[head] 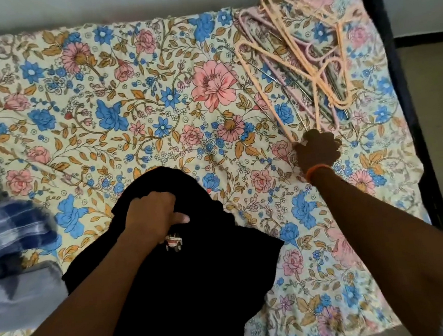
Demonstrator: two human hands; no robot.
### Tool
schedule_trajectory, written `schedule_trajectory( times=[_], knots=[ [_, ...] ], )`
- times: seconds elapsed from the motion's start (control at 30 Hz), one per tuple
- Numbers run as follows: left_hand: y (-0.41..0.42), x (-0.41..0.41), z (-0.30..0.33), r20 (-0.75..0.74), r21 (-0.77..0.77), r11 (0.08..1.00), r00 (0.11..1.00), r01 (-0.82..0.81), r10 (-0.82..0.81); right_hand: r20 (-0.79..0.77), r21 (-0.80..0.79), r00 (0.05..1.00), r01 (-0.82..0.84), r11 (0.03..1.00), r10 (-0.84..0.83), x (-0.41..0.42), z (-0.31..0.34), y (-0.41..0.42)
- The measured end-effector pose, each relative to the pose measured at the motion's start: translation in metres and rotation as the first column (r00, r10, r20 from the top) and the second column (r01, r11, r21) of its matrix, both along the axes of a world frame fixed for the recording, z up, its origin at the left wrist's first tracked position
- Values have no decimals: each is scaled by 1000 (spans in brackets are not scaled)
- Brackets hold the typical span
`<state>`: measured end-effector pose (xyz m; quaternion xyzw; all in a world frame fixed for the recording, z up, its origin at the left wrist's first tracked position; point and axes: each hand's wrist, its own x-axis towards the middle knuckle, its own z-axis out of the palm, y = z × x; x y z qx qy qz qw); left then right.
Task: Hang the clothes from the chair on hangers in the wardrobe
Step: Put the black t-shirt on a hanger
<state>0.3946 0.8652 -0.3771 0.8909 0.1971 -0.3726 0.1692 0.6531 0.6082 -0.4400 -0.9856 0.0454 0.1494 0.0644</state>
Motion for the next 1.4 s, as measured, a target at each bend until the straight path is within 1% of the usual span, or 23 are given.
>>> schedule_trajectory(
  times=[0.03,0.1,0.17,0.23,0.27,0.3,0.33,0.37,0.4,0.47,0.57,0.6,0.67,0.7,0.77,0.8,0.87,0.97,1.07,1.13,1.23,1.33,1.4],
  knots=[
    [1,1,1,-24,-71,993,996,-93,91,12,48,999,51,998,-52,5,1,-1],
    [6,3,3,-37,-106,979,984,-175,172,70,174,988,126,977,-140,10,3,-4],
    [11,5,6,-17,-83,976,979,-204,203,146,326,977,101,940,-155,8,13,-4],
    [16,8,11,10,-52,984,986,-168,169,208,525,961,48,850,-183,-9,31,3],
    [16,9,13,22,-20,991,991,-131,131,166,645,955,84,759,-247,-22,41,9],
    [15,9,16,30,24,996,996,-86,85,62,741,946,171,649,-320,-38,50,16],
    [13,9,19,38,78,996,999,-36,33,-66,798,928,270,539,-367,-56,57,22],
    [10,8,21,42,134,991,999,18,-24,-148,806,911,336,487,-385,-76,62,28],
    [6,8,21,37,181,981,997,64,-72,-184,787,908,366,497,-376,-95,61,30],
    [-2,5,22,3,250,965,996,85,-88,-225,684,926,372,628,-303,-126,52,30],
    [-5,-6,22,24,343,938,998,46,-57,-386,409,887,412,814,-255,-148,30,30],
    [-4,-11,20,49,360,931,995,64,-87,-376,324,898,356,876,-226,-149,25,34],
    [-3,-20,15,98,359,923,978,136,-182,-189,211,980,101,972,-61,-144,21,49],
    [-1,-25,15,116,349,921,967,173,-225,-53,200,996,-60,978,72,-138,16,59],
    [5,-32,16,111,286,930,956,231,-272,159,116,911,-400,909,381,-122,-1,77],
    [8,-35,19,95,248,940,960,234,-264,192,12,830,-536,844,524,-113,-8,85],
    [19,-43,22,52,203,955,972,215,-230,106,-127,694,-700,702,712,-95,-14,100],
    [34,-56,27,75,178,978,989,112,-127,-68,-175,679,-729,662,731,-83,0,118],
    [44,-62,40,178,-35,987,971,-155,159,-207,-76,666,-742,667,717,-84,25,117],
    [52,-62,56,250,-171,955,927,-243,280,-180,54,649,-744,666,739,-85,51,111],
    [66,-62,92,328,-267,914,863,-307,385,-121,117,636,-753,647,762,-82,108,107],
    [76,-64,140,372,-279,905,833,-320,409,52,156,707,-704,693,705,-84,180,102],
    [77,-69,175,420,-284,901,803,-327,424,213,165,713,-700,695,668,-93,230,103]
  ],
)
